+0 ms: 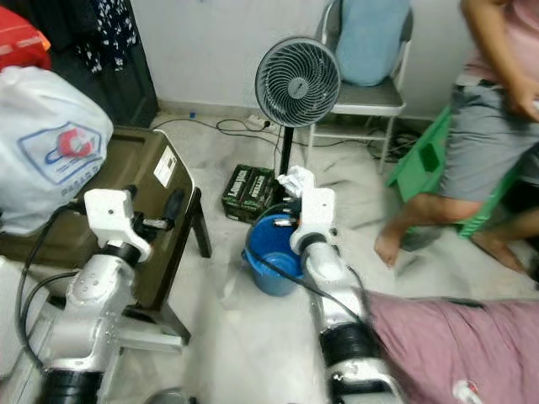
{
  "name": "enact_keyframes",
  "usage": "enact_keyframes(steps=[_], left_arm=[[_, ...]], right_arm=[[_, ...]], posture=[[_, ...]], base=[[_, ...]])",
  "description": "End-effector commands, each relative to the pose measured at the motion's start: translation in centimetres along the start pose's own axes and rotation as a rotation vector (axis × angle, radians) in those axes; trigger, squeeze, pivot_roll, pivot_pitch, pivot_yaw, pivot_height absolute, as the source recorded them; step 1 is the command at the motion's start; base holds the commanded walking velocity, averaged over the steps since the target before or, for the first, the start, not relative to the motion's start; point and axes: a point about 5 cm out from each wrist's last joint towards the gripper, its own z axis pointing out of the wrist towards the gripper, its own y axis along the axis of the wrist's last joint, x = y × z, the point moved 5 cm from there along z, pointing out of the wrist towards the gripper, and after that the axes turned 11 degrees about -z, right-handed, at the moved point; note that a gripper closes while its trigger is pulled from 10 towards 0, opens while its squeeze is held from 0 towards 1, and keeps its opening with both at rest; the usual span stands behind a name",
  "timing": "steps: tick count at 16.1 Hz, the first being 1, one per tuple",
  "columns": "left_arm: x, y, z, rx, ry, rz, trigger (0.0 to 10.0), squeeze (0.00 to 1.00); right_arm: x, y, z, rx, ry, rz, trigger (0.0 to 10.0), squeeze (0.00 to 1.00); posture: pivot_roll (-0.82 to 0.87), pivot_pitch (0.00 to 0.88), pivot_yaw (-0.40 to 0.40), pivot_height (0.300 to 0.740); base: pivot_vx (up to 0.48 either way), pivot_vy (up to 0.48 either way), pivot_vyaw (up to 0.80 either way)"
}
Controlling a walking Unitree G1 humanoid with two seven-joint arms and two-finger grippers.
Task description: Clean up the room
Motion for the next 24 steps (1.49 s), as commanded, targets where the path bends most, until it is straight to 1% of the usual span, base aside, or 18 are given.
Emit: enact_keyframes(steps=[1, 10, 13, 15, 16, 17, 19, 20, 21, 22, 23, 24], left_arm=[[0.8, 0.3, -0.3, -0.007, 0.017, 0.019, 10.0, 0.0], [0.9, 0.4, -0.1, -0.011, 0.021, 0.025, 10.0, 0.0], [1.1, 0.5, -0.1, -0.013, 0.031, 0.035, 10.0, 0.0], [1.3, 0.5, -0.4, -0.007, 0.034, 0.037, 10.0, 0.0], [1.4, 0.5, -0.7, -0.005, 0.036, 0.04, 10.0, 0.0], [1.6, 0.5, -1.4, -0.006, 0.05, 0.048, 10.0, 0.0], [1.9, 0.4, -1.7, 0.001, 0.058, 0.051, 10.0, 0.0], [1.9, 0.3, -1.7, 0.009, 0.056, 0.058, 10.0, 0.0], [1.4, 0.6, -1.8, 0.007, 0.026, 0.082, 10.0, 0.0], [0.5, 0.8, -2.1, 0.021, -0.052, 0.113, 10.0, 0.0], [0.0, 0.6, -2.5, 0.044, -0.104, 0.14, 10.0, 0.0], [-0.3, 0.5, -2.7, 0.055, -0.131, 0.161, 10.0, 0.0]], right_arm=[[0.8, 0.9, 0.4, -0.023, 0.014, 0.015, 10.0, 0.0], [0.9, 1.5, 0.6, -0.045, 0.023, 0.015, 10.0, 0.0], [0.9, 1.5, 0.8, -0.04, 0.018, 0.017, 10.0, 0.0], [0.7, 1.1, 0.9, -0.02, 0.001, -0.002, 10.0, 0.0], [0.4, 0.5, 0.9, 0.007, -0.02, -0.007, 10.0, 0.0], [0.4, -0.5, 0.6, 0.044, -0.03, -0.004, 10.0, 0.0], [0.4, -2.0, 0.7, 0.116, -0.048, -0.008, 10.0, 0.0], [0.2, -2.7, 0.8, 0.153, -0.069, -0.008, 10.0, 0.0], [-0.3, -3.2, 0.9, 0.188, -0.092, -0.015, 10.0, 0.0], [-0.7, -4.6, 0.7, 0.259, -0.129, -0.002, 10.0, 0.0], [-0.9, -5.5, 0.5, 0.307, -0.155, -0.002, 10.0, 0.0], [-1.0, -6.0, 0.3, 0.33, -0.164, 0.0, 10.0, 0.0]], posture=[[0.02, 0.0, -0.023, 0.74], [0.02, 0.0, -0.029, 0.74], [0.03, 0.0, -0.031, 0.74], [0.04, 0.0, -0.036, 0.74], [0.06, 0.0, -0.042, 0.74], [0.07, 0.0, -0.05, 0.74], [0.07, 0.0, -0.051, 0.74], [0.07, 0.0, -0.046, 0.74], [0.08, 0.0, -0.039, 0.74], [0.08, 0.0, -0.028, 0.74], [0.08, 0.0, -0.027, 0.74], [0.09, 0.0, -0.023, 0.74]], base=[[0.48, 0.0, 0.0], [0.48, 0.0, 0.0], [0.409, 0.0, 0.0], [0.274, 0.0, 0.0], [0.262, 0.0, 0.0], [0.262, 0.0, 0.0], [0.124, 0.0, 0.0], [0.244, 0.0, 0.0], [0.0, 0.0, 0.0], [0.0, 0.0, 0.0], [0.0, 0.0, 0.0], [0.0, 0.0, 0.0]])
